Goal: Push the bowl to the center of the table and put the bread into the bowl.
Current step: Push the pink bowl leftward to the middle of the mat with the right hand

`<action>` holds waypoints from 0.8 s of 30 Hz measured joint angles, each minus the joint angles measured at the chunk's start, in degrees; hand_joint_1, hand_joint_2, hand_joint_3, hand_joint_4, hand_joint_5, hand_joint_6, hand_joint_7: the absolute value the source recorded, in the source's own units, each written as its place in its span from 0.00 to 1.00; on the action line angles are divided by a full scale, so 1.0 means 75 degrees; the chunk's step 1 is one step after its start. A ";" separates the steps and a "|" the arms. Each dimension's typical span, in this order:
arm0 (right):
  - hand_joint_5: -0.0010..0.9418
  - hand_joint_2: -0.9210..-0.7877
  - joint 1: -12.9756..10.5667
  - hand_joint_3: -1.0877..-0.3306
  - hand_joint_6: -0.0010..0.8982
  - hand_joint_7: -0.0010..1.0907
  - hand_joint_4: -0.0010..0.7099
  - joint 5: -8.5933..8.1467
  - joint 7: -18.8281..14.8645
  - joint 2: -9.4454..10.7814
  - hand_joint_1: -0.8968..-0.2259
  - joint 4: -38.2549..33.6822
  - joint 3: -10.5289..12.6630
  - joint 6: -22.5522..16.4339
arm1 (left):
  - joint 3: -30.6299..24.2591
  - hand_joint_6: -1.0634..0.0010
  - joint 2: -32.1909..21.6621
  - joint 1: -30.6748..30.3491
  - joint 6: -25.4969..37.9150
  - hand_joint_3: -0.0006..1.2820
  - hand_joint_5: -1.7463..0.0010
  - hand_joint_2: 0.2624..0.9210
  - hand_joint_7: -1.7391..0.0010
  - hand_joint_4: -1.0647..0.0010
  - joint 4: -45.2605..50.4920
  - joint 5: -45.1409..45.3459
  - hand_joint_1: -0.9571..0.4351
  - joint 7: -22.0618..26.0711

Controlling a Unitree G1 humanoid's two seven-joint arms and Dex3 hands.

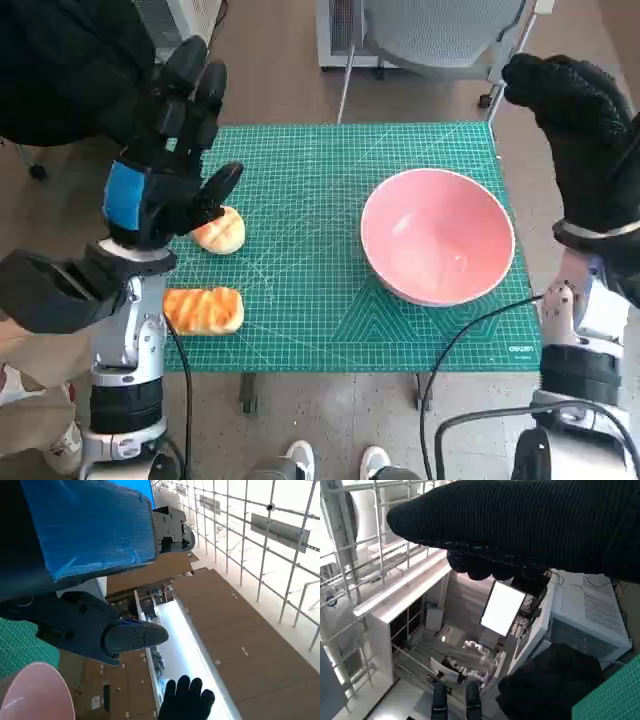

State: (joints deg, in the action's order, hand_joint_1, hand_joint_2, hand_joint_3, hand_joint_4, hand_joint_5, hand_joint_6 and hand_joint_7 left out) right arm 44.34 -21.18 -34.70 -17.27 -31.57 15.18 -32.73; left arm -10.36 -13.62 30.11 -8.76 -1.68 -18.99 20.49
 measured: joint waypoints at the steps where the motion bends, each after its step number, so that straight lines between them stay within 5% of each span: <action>1: 0.00 0.00 -0.0002 0.31 0.30 0.00 0.33 0.0000 0.0000 0.0000 0.35 0.0008 0.0000 0.0007 | 0.0000 1.00 0.0000 0.0000 0.0007 0.28 0.99 1.00 0.79 0.95 0.0000 0.0000 0.39 0.0000; 24: 0.00 0.00 -0.0034 0.32 0.30 0.00 0.33 -0.0006 0.0001 0.0000 0.31 0.0099 0.0005 0.0100 | 0.0003 1.00 0.0005 -0.0006 0.0062 0.28 0.99 1.00 0.80 0.95 0.0044 0.0004 0.38 -0.0048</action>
State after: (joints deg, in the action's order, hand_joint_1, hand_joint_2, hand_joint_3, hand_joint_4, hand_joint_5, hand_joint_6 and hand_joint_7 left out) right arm 44.08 -21.22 -34.69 -17.27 -30.83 15.22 -31.98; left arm -10.34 -13.58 30.07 -8.30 -1.36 -18.96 20.13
